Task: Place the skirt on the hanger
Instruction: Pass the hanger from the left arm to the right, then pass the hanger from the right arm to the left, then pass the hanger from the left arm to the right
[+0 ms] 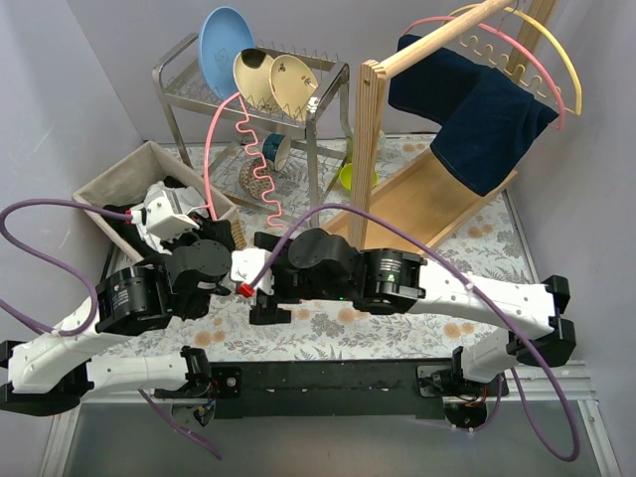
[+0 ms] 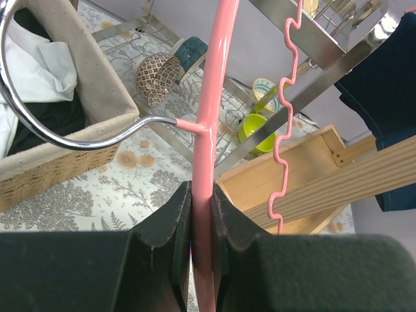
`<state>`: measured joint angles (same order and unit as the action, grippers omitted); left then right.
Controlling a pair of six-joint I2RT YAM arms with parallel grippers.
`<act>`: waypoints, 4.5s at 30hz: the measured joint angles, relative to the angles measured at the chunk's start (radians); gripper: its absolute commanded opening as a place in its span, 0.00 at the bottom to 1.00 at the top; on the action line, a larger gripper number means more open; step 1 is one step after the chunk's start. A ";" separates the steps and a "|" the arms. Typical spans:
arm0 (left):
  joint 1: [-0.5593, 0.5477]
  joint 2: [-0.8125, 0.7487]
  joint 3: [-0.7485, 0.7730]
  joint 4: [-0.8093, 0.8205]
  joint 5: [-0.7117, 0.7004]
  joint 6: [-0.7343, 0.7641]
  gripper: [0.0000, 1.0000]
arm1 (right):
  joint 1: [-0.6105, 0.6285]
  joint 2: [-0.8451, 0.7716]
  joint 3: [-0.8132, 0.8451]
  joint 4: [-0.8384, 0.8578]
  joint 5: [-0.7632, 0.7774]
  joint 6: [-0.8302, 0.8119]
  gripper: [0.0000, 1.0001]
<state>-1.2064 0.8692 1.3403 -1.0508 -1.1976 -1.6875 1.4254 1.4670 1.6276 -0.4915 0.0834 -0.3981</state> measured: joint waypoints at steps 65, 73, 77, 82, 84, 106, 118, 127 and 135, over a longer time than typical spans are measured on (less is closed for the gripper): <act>0.000 -0.380 -0.269 -0.034 0.921 1.676 0.45 | -0.486 -0.190 -0.311 -0.639 -1.068 -0.448 0.01; -0.014 -0.364 -0.319 -0.117 1.022 1.728 0.00 | -0.505 -0.191 -0.301 -0.665 -1.084 -0.460 0.01; -0.019 -0.362 -0.336 -0.161 1.077 1.685 0.00 | -0.497 -0.194 -0.304 -0.648 -1.054 -0.420 0.18; -0.014 -0.367 -0.345 -0.130 1.110 1.568 0.00 | -0.508 -0.259 -0.309 -0.537 -0.960 -0.338 0.39; -0.012 -0.367 -0.356 -0.090 1.126 1.509 0.00 | -0.514 -0.286 -0.308 -0.503 -0.895 -0.317 0.45; -0.006 -0.238 -0.454 0.167 1.349 1.217 0.00 | -0.287 -0.245 -0.176 -0.493 -0.573 -0.426 0.41; 0.000 -0.061 -0.373 0.255 1.380 1.226 0.00 | -0.280 -0.303 -0.149 -0.513 -0.396 -0.484 0.01; -0.001 -0.061 -0.357 0.339 1.357 1.250 0.81 | -0.312 -0.440 -0.267 -0.524 -0.409 -0.541 0.01; -0.001 -0.151 -0.300 0.385 1.269 1.279 0.89 | -0.525 -0.555 -0.413 -0.491 -0.572 -0.456 0.01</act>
<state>-1.2072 0.7177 1.0405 -0.6655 0.0715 -0.4088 0.9009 0.9123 1.2148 -0.9825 -0.4885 -0.8543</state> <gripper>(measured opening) 0.885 0.197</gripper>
